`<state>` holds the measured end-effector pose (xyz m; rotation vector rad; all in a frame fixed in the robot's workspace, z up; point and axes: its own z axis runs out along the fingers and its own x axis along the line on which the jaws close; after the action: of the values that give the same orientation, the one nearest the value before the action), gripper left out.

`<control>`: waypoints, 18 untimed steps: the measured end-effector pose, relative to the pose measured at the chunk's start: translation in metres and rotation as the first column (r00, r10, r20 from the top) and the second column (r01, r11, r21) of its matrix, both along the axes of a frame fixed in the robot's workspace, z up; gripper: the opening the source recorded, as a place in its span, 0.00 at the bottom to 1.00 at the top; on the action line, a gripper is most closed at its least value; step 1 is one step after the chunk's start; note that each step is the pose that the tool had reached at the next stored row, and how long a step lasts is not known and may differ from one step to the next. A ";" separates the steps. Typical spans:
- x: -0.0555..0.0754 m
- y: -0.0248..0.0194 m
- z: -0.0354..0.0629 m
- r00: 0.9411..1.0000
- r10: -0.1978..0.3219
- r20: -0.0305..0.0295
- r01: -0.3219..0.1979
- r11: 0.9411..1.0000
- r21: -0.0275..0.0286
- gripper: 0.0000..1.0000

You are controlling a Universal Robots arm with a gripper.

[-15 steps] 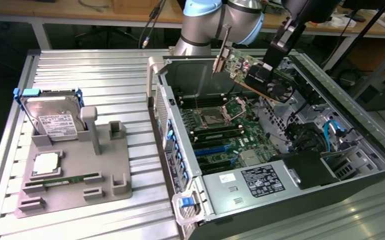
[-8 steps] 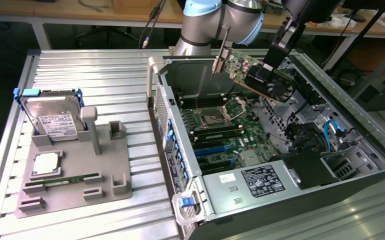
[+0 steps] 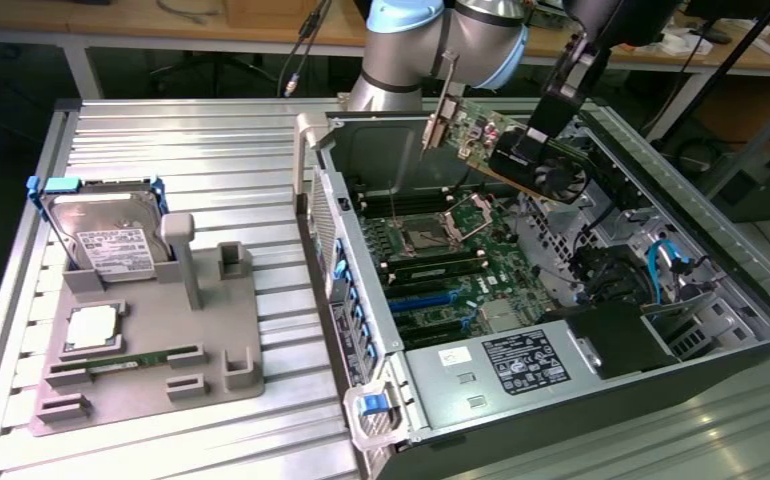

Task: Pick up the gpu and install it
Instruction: 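Insert the gpu into the slot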

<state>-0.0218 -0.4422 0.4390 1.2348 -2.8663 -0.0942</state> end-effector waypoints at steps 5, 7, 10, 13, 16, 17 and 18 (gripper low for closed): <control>0.000 0.0000 0.0000 1.000 0.024 0.000 -0.024 1.000 0.000 0.27; 0.000 0.0000 0.0000 0.999 0.034 0.000 -0.034 0.999 0.000 0.27; 0.000 0.0000 0.0000 0.999 0.048 0.000 -0.048 0.999 0.000 0.27; 0.000 0.0000 0.0000 0.998 0.062 0.000 -0.062 0.998 0.000 0.27; 0.000 0.0000 0.0000 0.997 0.075 0.000 -0.075 0.997 0.000 0.27; 0.000 0.0000 0.0000 0.997 0.079 0.000 -0.079 0.997 0.000 0.27; 0.000 0.0000 0.0000 0.997 0.084 0.000 -0.084 0.997 0.000 0.27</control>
<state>-0.0218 -0.4422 0.4390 1.3526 -2.8100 -0.0929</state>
